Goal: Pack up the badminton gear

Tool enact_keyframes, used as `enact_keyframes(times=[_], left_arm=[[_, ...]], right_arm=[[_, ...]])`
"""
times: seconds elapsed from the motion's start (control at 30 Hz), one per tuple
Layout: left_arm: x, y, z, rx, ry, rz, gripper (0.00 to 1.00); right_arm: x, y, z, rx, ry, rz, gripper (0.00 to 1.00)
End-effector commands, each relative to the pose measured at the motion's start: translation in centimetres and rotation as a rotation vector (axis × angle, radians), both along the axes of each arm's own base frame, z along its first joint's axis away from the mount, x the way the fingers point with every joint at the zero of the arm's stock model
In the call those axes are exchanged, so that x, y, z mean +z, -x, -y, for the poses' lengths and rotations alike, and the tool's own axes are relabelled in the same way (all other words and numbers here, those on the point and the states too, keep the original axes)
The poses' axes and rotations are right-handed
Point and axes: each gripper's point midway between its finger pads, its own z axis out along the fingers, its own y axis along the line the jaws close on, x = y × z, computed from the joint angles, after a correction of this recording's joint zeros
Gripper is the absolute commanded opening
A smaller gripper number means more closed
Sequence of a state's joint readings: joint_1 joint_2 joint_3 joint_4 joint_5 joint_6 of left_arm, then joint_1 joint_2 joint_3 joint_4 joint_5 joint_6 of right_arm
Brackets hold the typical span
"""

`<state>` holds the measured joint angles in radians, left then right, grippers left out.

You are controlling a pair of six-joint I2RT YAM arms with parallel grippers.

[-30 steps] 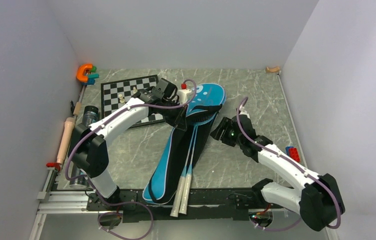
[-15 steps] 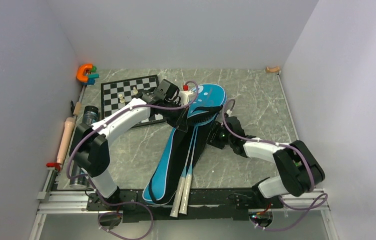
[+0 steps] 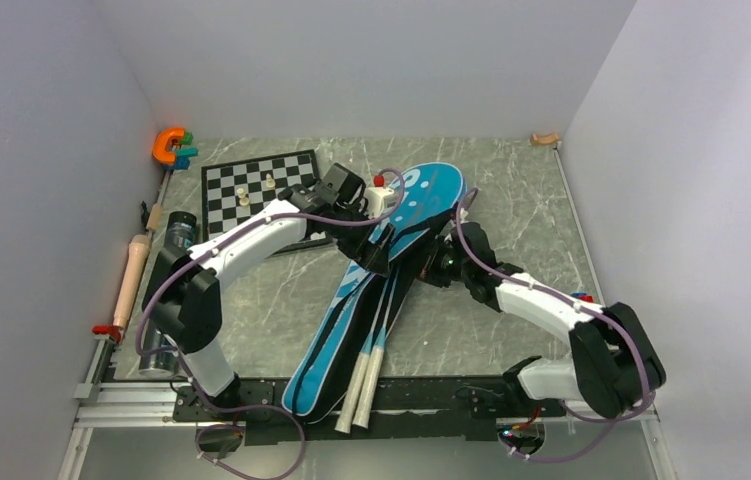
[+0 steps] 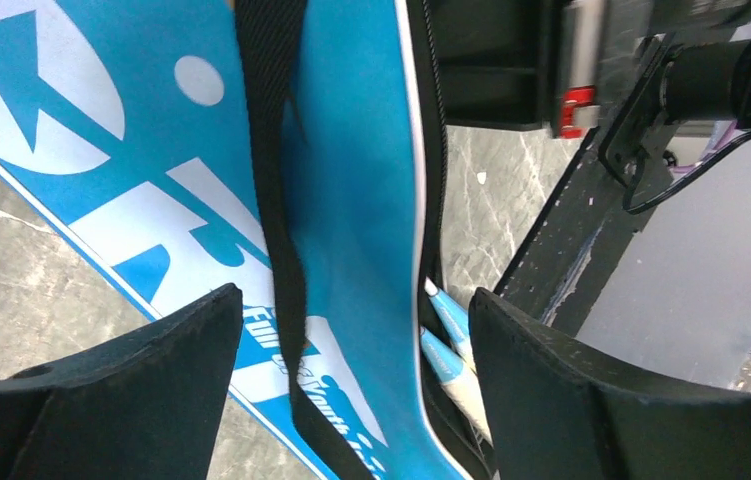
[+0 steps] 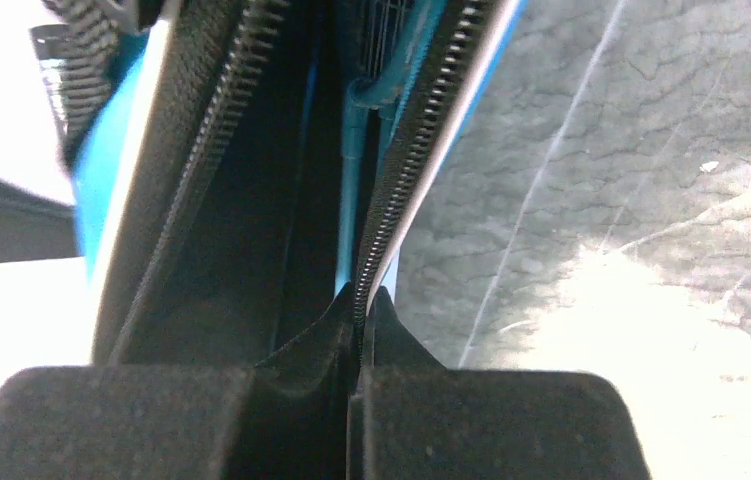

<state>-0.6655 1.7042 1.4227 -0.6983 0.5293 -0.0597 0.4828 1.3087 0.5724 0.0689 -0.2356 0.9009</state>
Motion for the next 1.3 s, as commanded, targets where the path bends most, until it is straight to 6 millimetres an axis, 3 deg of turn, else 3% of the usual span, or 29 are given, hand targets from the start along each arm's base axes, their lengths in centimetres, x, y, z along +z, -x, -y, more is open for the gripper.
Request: enact_keyframes(times=[0.0, 0.13, 0.2, 0.43, 0.6, 0.8, 1.17, 1.27], left_arm=[[2.1, -0.3, 1.4, -0.054, 0.021, 0.094, 0.87], [4.7, 0.5, 2.4, -0.125, 0.046, 0.230, 0.87], [4.8, 1.0, 2.9, -0.149, 0.052, 0.279, 0.88], [1.2, 3.1, 4.1, -0.201, -0.015, 0.236, 0.86], [-0.1, 2.7, 4.6, -0.180, -0.055, 0.321, 0.86], [0.2, 2.0, 5.2, -0.145, -0.067, 0.349, 0.84], [-0.5, 4.8, 6.9, -0.227, -0.125, 0.411, 0.80], [-0.6, 4.8, 6.9, -0.221, -0.141, 0.419, 0.72]], right_arm=[[4.9, -0.9, -0.3, -0.011, -0.052, 0.087, 0.00], [5.3, -0.3, -0.3, -0.008, -0.050, 0.034, 0.00], [5.6, -0.4, -0.2, -0.012, -0.039, 0.024, 0.00], [8.7, -1.8, -0.1, -0.038, -0.062, 0.019, 0.00], [10.4, -2.0, -0.6, -0.031, -0.091, 0.003, 0.00], [11.6, -1.5, -1.1, -0.021, -0.146, 0.000, 0.00], [13.7, -1.5, -1.1, -0.071, -0.198, 0.029, 0.00], [14.0, -1.5, -0.9, -0.087, -0.195, 0.032, 0.00]])
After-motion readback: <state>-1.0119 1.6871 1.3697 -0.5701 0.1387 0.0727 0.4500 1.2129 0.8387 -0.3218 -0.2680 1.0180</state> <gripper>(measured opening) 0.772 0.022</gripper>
